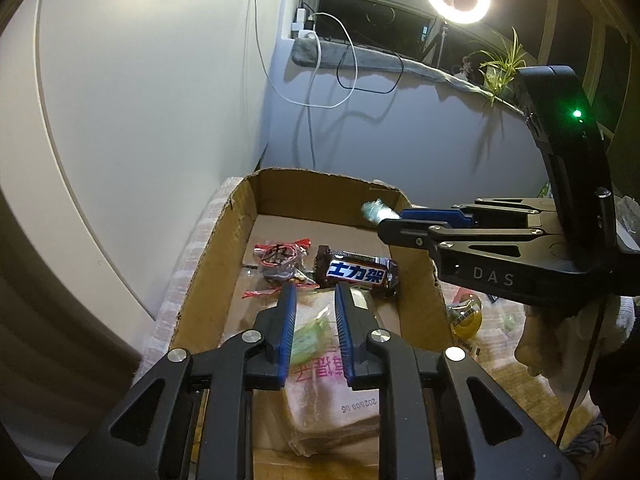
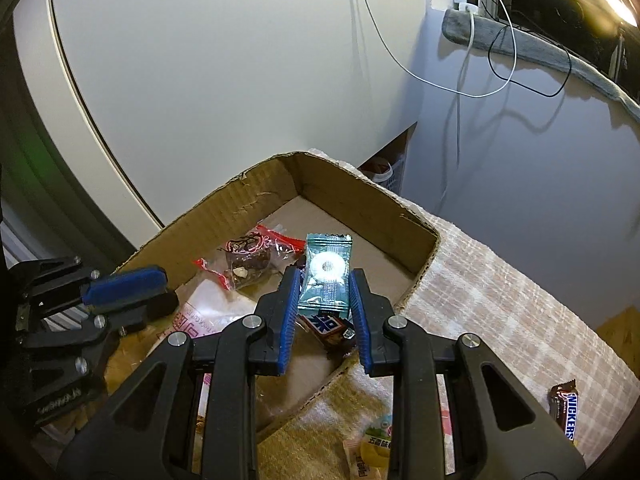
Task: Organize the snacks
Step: 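Carry the green candy and teal mint pack into the box with both tools and release, then move the left tool to the clear green candy bag while the right tool grasps the red chocolate pack, then close the left tool on the clear green candy bag, then carry the green candy bag and red chocolate pack into the box and release both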
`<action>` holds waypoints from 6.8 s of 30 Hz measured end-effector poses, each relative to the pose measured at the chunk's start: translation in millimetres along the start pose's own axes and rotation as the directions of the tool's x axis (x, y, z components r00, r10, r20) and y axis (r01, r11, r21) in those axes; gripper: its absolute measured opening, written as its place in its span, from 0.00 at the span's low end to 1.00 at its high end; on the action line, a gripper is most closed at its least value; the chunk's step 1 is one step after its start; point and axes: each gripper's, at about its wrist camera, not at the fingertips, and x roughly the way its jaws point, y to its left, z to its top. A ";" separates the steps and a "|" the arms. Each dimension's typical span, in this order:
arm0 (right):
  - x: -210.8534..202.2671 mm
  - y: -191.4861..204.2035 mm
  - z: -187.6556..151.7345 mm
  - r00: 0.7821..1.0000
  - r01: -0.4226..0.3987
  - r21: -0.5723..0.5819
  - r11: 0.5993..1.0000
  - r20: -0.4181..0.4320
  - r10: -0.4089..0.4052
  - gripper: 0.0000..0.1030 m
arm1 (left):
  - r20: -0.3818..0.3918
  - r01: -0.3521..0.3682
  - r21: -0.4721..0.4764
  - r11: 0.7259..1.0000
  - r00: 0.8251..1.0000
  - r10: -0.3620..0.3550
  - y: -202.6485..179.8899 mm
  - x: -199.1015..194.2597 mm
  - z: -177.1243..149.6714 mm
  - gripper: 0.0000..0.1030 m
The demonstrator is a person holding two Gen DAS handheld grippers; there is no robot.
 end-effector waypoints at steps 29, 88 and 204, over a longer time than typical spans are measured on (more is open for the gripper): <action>-114.0 -40.4 -37.7 0.984 0.123 0.088 0.989 0.116 -0.133 0.97 | 0.047 0.066 0.061 0.996 0.997 -0.069 -56.9 -32.0 -6.0 0.63; -120.7 -218.8 -212.5 0.933 0.359 0.311 0.880 -0.142 -0.330 0.64 | -0.205 0.167 0.299 0.940 0.973 -0.108 -214.8 91.9 -51.2 0.19; -23.5 19.6 -3.3 0.996 0.078 0.000 0.997 0.046 -0.078 0.90 | 0.051 -0.073 0.011 0.997 0.996 0.072 0.9 -11.4 -10.2 0.72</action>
